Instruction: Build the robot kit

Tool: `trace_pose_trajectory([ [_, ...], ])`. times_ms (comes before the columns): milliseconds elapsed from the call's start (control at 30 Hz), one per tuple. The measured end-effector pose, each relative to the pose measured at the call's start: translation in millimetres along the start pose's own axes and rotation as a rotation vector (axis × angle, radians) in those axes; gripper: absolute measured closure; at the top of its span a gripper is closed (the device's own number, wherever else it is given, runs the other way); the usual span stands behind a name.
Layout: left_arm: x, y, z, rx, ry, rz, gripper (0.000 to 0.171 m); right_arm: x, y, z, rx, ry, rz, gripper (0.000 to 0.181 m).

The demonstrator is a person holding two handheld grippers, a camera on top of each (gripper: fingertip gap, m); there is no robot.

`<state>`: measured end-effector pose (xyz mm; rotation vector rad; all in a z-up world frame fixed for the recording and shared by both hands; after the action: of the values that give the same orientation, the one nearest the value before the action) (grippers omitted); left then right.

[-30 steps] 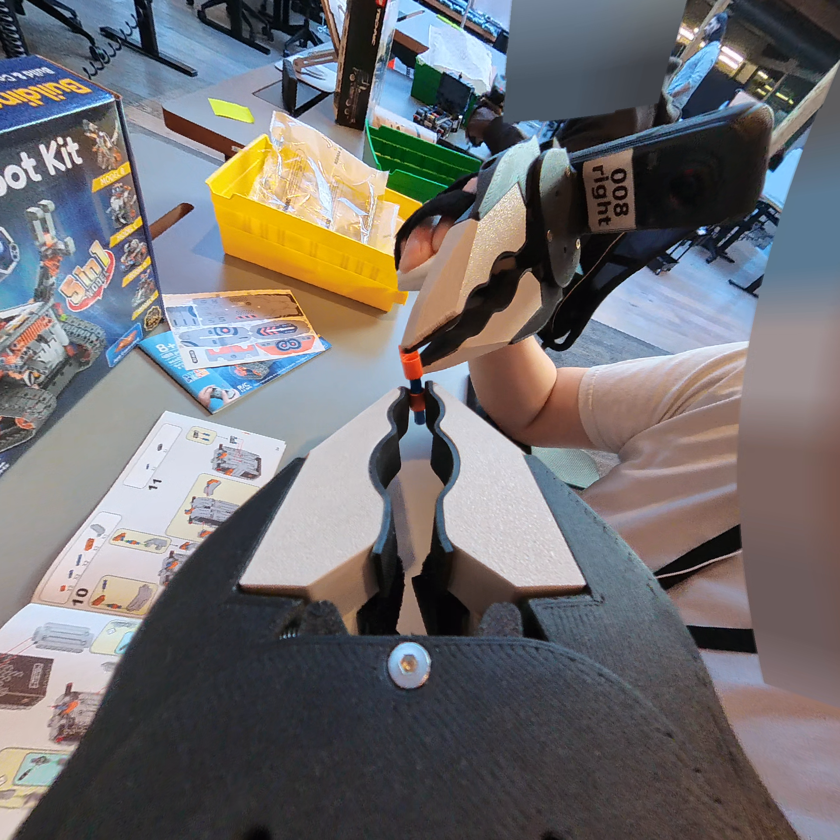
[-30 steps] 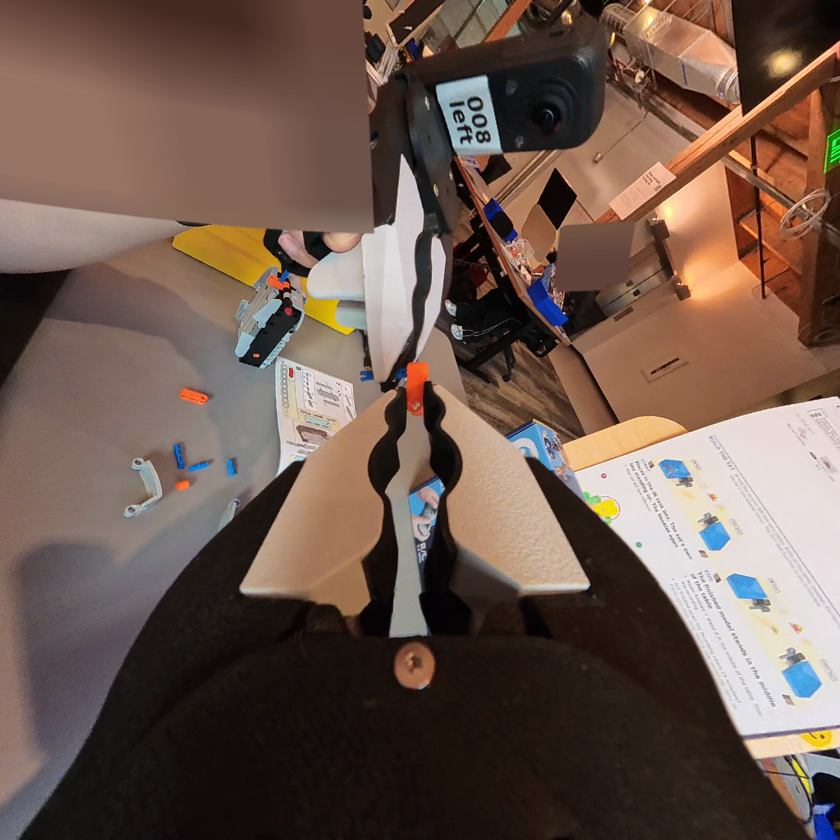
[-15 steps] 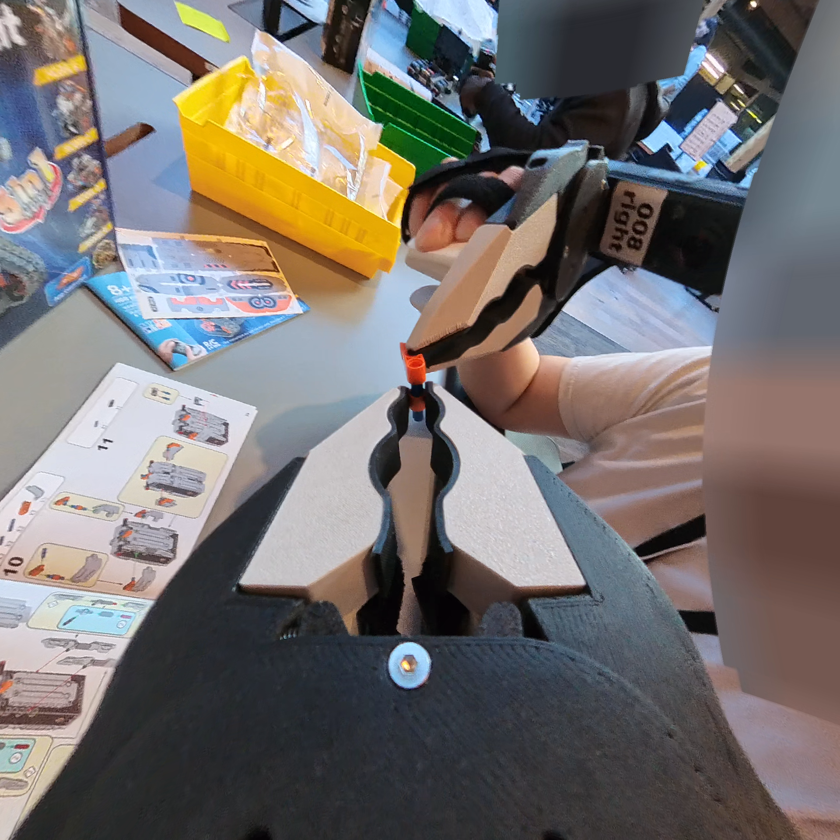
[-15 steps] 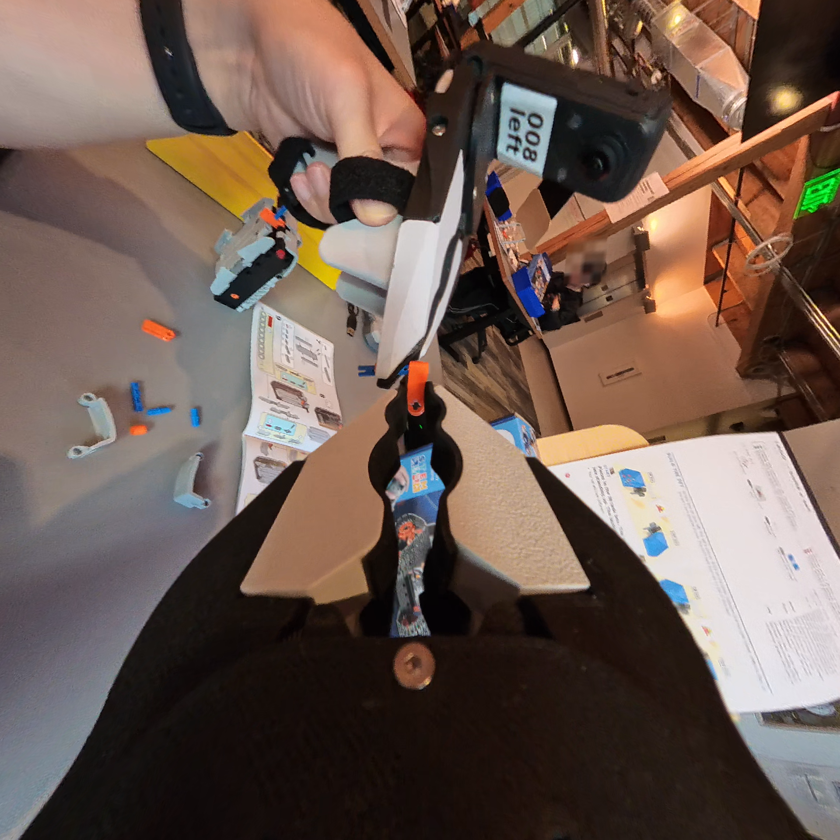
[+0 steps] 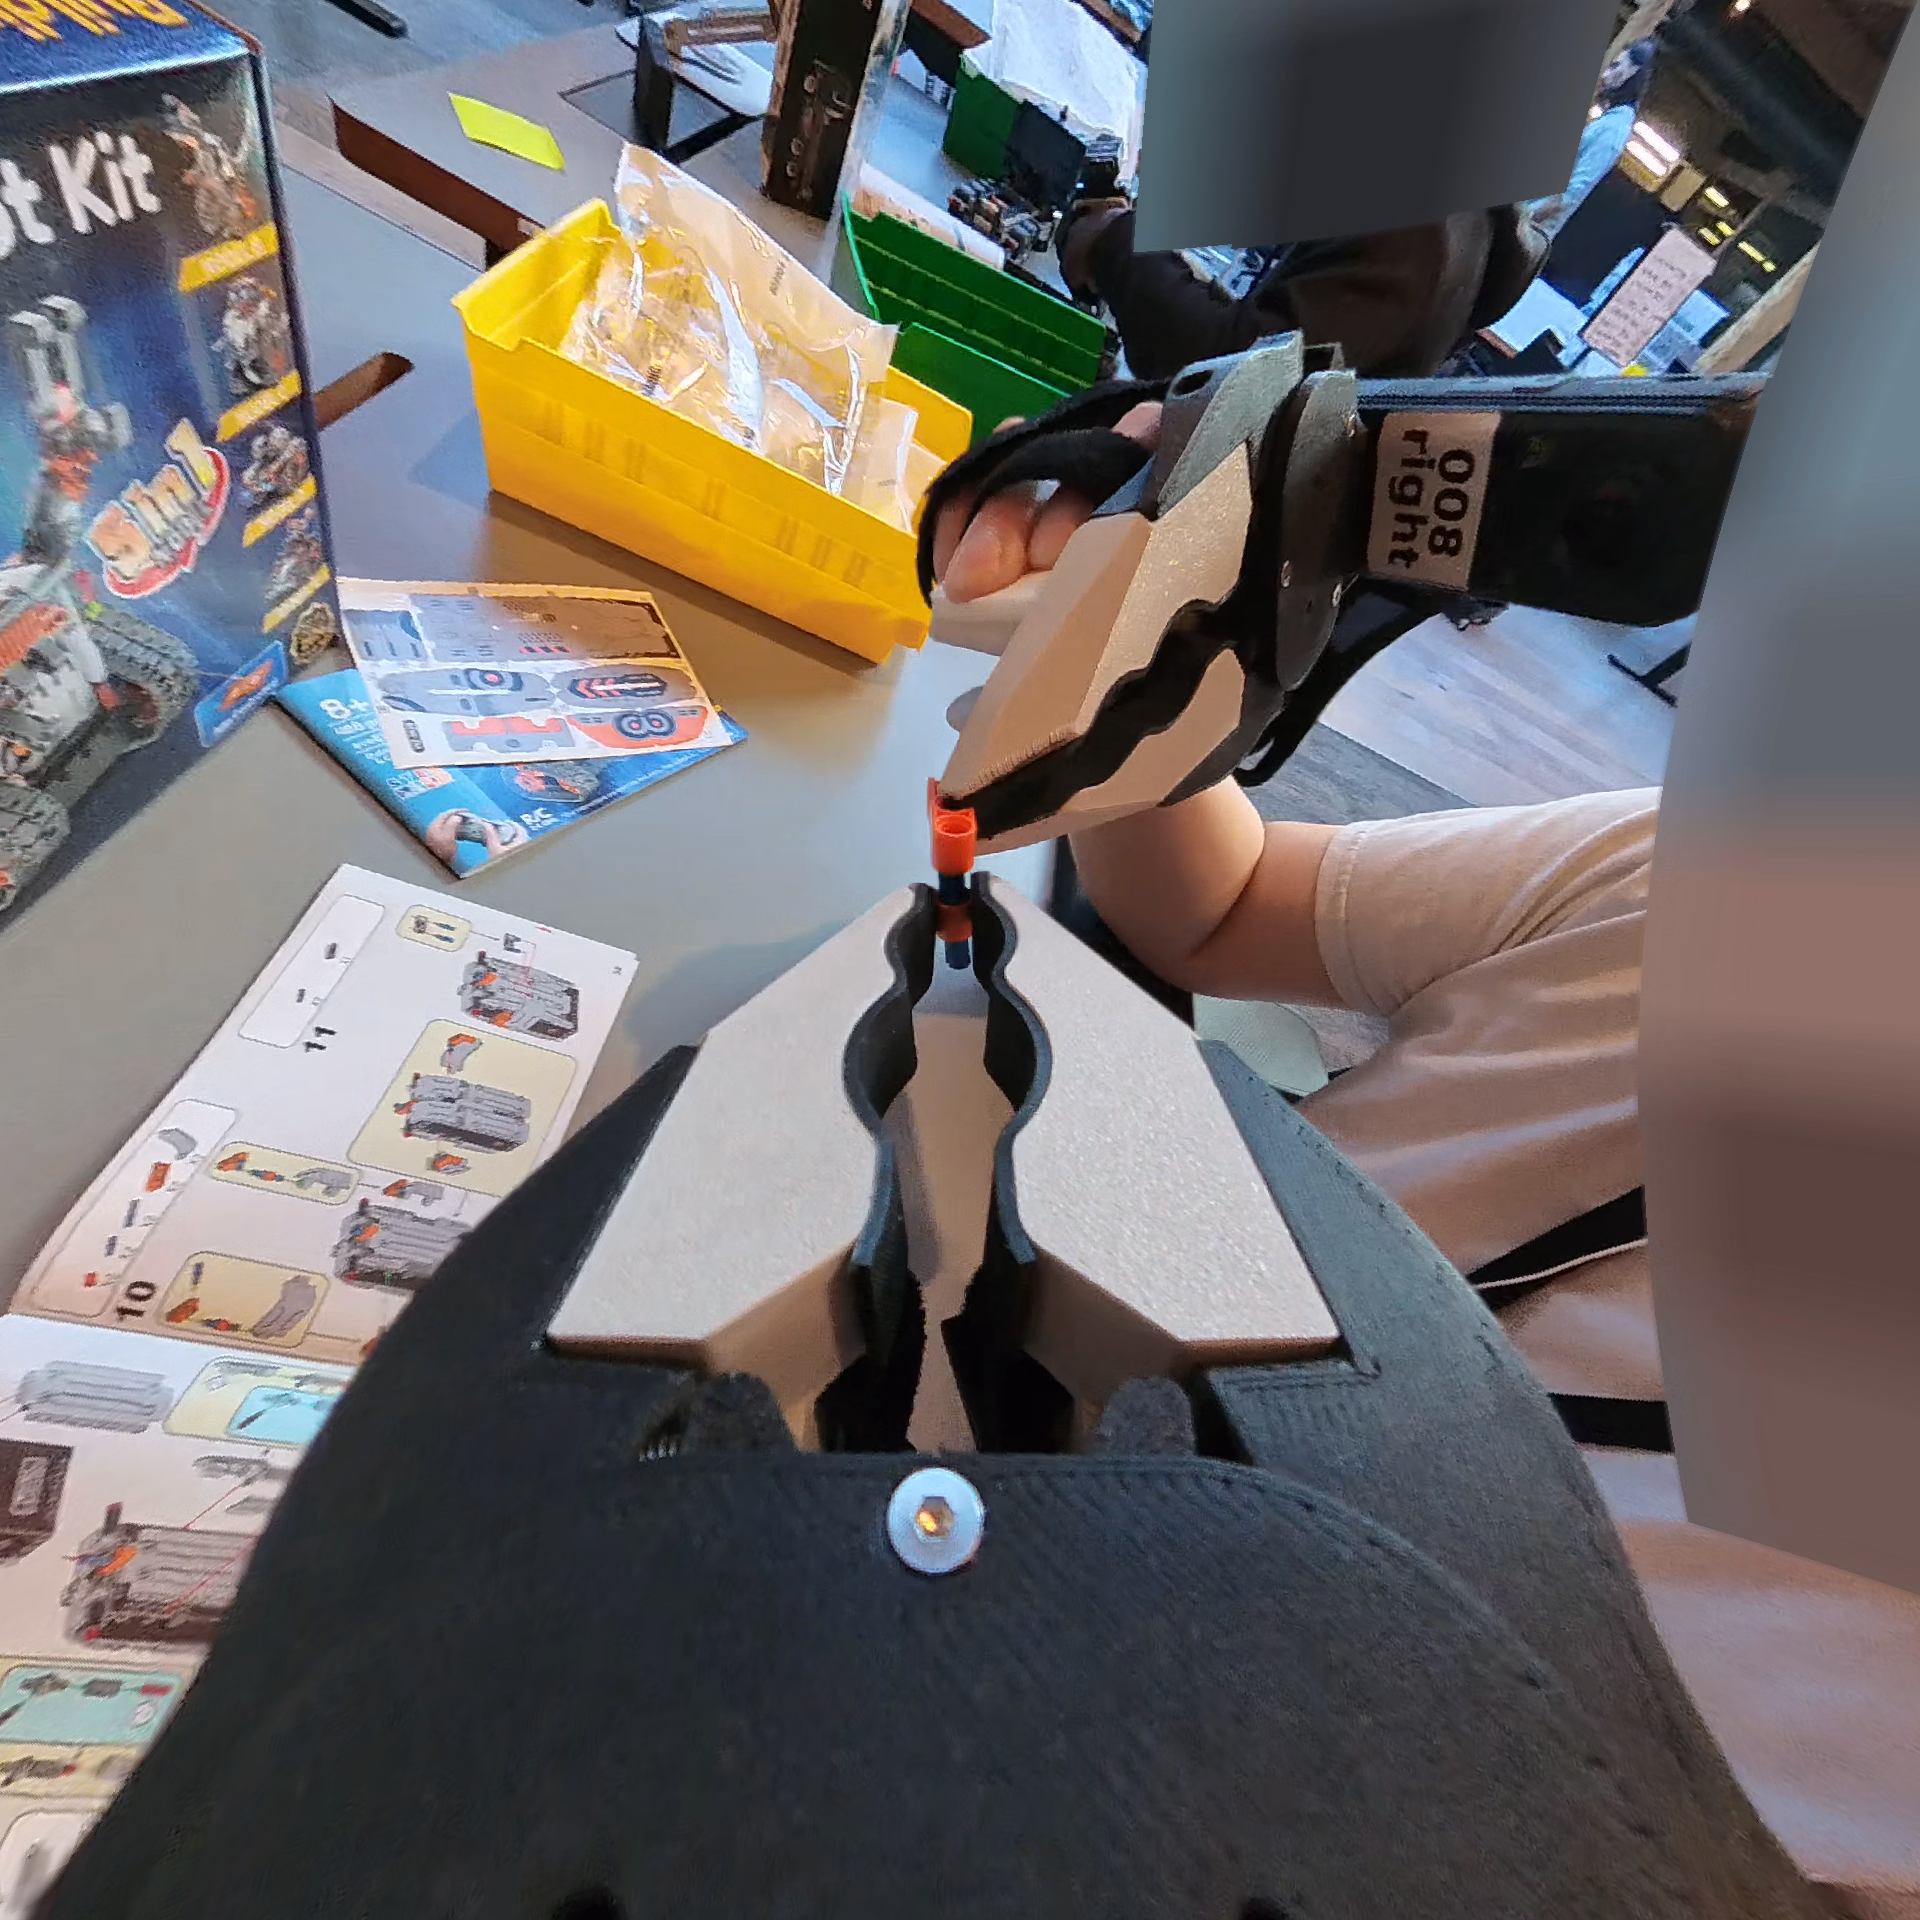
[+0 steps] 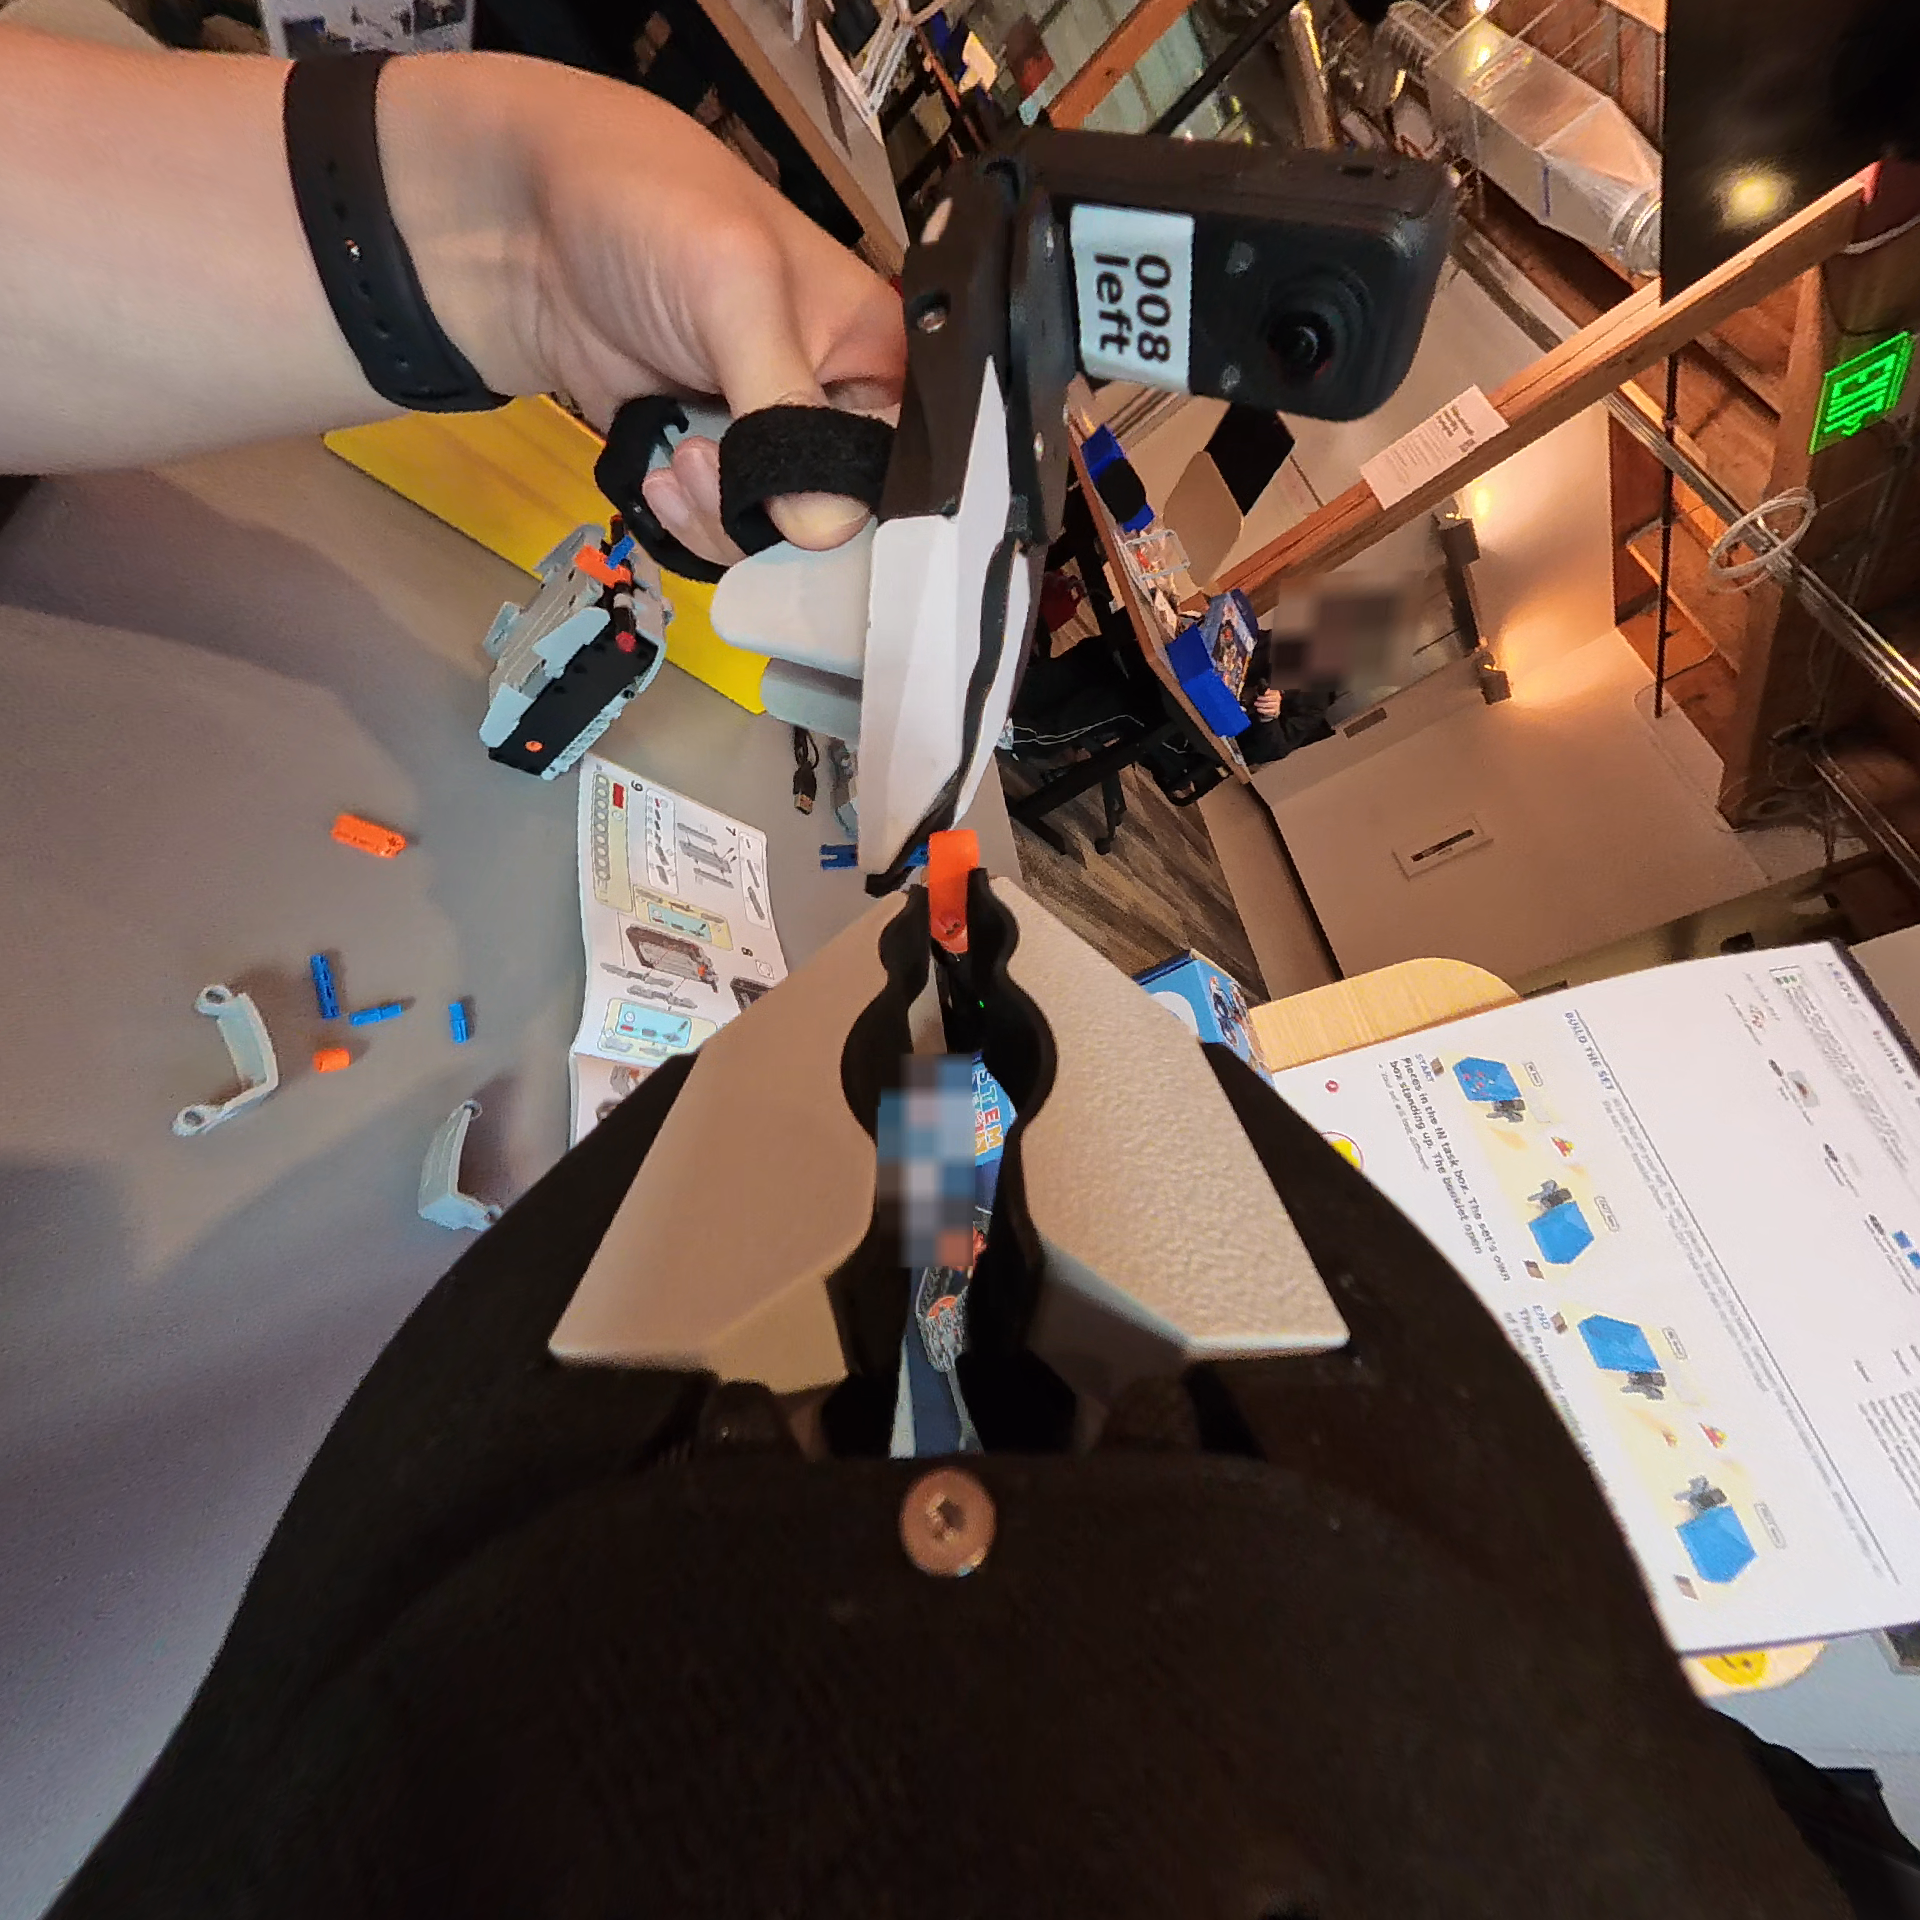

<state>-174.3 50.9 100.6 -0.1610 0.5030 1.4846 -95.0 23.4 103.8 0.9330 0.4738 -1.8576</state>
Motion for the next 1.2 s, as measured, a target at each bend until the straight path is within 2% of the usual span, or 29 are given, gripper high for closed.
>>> trace_pose_trajectory([
  [267, 5, 4, 1, -0.013, 0.030, 0.005, 0.167, 2, -9, -2, 0.010, -0.031, -0.032, 0.176],
  [367, 7, 4, -3, 0.015, 0.019, 0.024, 0.167, 4, -12, -5, 0.034, -0.006, -0.029, 0.176],
  [633, 3, -8, -18, 0.146, -0.021, 0.016, 0.167, 16, -1, -7, 0.081, 0.056, 0.098, 0.175],
  [767, 2, -10, -20, 0.165, -0.043, 0.020, 0.166, 20, 2, -7, 0.078, 0.055, 0.129, 0.175],
  [900, 5, -5, -16, 0.133, -0.021, 0.019, 0.167, 17, -3, -6, 0.075, 0.032, 0.088, 0.175],
  [1067, 13, -5, -23, 0.188, -0.027, 0.059, 0.167, 23, -8, -12, 0.099, 0.047, 0.115, 0.175],
  [1133, 17, -3, -22, 0.176, -0.028, 0.079, 0.167, 26, -9, -9, 0.086, 0.059, 0.127, 0.179],
  [1167, 16, -1, -12, 0.083, -0.017, 0.063, 0.166, 34, -8, -8, 0.077, 0.063, 0.200, 0.181],
  [1200, 4, 5, 2, -0.037, 0.044, -0.059, 0.167, 41, -12, -13, 0.120, 0.046, 0.230, 0.181],
])
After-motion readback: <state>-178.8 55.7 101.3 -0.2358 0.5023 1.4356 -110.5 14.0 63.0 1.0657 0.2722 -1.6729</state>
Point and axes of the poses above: each gripper's, where its closed fingertips meet, y back along the fingers, z out of its top, x = y × z across the jaws, the point moved 5 cm from there along y, back along the fingers, and after that the axes turned 10 degrees about -x, right-handed, at the moved point
